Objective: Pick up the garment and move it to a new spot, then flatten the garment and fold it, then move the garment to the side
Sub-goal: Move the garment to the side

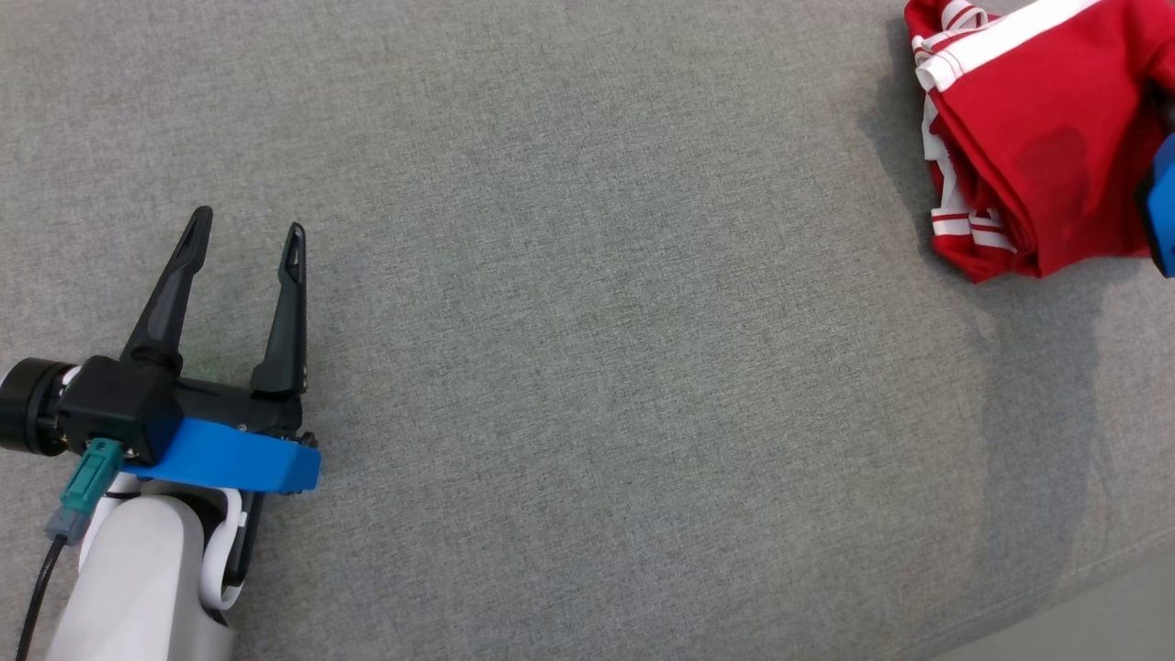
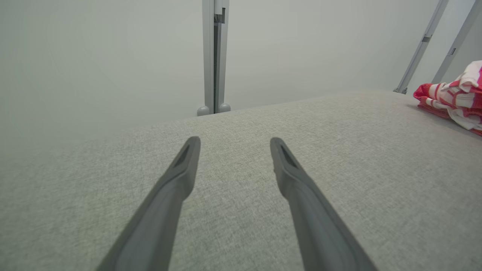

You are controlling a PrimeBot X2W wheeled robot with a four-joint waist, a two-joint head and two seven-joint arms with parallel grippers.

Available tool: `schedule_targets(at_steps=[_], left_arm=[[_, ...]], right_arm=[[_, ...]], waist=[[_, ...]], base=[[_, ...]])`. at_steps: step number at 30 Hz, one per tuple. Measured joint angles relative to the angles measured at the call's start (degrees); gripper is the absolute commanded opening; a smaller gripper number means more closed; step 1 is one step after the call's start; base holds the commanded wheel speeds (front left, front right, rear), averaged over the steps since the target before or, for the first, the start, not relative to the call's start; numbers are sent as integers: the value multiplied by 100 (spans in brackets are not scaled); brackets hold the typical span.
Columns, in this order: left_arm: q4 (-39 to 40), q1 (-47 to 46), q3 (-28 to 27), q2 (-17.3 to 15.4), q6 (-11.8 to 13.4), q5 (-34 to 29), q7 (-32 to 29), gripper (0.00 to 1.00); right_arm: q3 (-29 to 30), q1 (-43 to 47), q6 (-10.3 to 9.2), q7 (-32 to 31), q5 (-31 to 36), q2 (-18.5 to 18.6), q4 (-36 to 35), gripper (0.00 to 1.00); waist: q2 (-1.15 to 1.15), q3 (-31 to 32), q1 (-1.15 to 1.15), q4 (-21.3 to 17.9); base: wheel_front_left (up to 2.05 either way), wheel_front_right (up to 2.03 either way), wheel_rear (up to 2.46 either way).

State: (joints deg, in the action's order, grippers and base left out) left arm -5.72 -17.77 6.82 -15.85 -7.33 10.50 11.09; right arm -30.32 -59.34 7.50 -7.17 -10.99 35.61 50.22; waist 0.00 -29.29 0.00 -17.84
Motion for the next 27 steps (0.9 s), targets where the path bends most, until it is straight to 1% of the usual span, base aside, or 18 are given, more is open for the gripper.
schedule_targets(at_steps=[1, 2, 6, 9, 13, 16, 19, 22, 25, 27], left_arm=[[10, -3, 14, 0, 4, 0, -15, 100], [14, -4, 31, 1, 19, 1, -24, 100], [29, -4, 91, 8, 30, 2, -33, 100], [-32, 2, 96, 13, 44, 16, -1, 100], [-196, 110, 127, 141, 86, 89, 110, 100], [-339, 230, 133, 213, 122, 157, 183, 100], [-506, 372, 131, 343, 162, 233, 260, 100], [-649, 550, 88, 447, 219, 333, 315, 100], [-746, 744, 53, 556, 227, 435, 350, 100], [-820, 864, 35, 609, 229, 474, 366, 100]], right_arm=[[86, 2, 0, 73, 120, -30, 81, 96], [219, 10, 0, 126, 194, -68, 178, 100], [708, 68, 0, 385, 547, -254, 459, 100], [1069, 185, 0, 567, 817, -459, 557, 100], [1645, 431, -1, 713, 1012, -675, 633, 100], [2053, 741, 0, 964, 1022, -902, 557, 100], [2447, 1156, -1, 1284, 936, -1181, 291, 100], [2759, 1710, -1, 1564, 799, -1486, -164, 100], [3004, 2387, 0, 1637, 560, -1764, -740, 100], [3218, 2861, -1, 1638, 488, -1860, -1201, 100]], waist=[[0, 6, 0, 5], [0, 12, 0, 12], [0, 78, 0, 42], [0, 199, 0, 83], [0, 523, 0, 218], [0, 816, -1, 324], [0, 1149, -1, 460], [0, 1486, -1, 608], [0, 1803, -2, 760], [0, 1984, -2, 887]], base=[[0, 0, 0], [0, 0, 0], [0, 0, 0], [0, 0, 0], [0, 0, 0], [0, 0, 0], [0, 0, 0], [0, 0, 0], [0, 0, 0], [0, 0, 0]])
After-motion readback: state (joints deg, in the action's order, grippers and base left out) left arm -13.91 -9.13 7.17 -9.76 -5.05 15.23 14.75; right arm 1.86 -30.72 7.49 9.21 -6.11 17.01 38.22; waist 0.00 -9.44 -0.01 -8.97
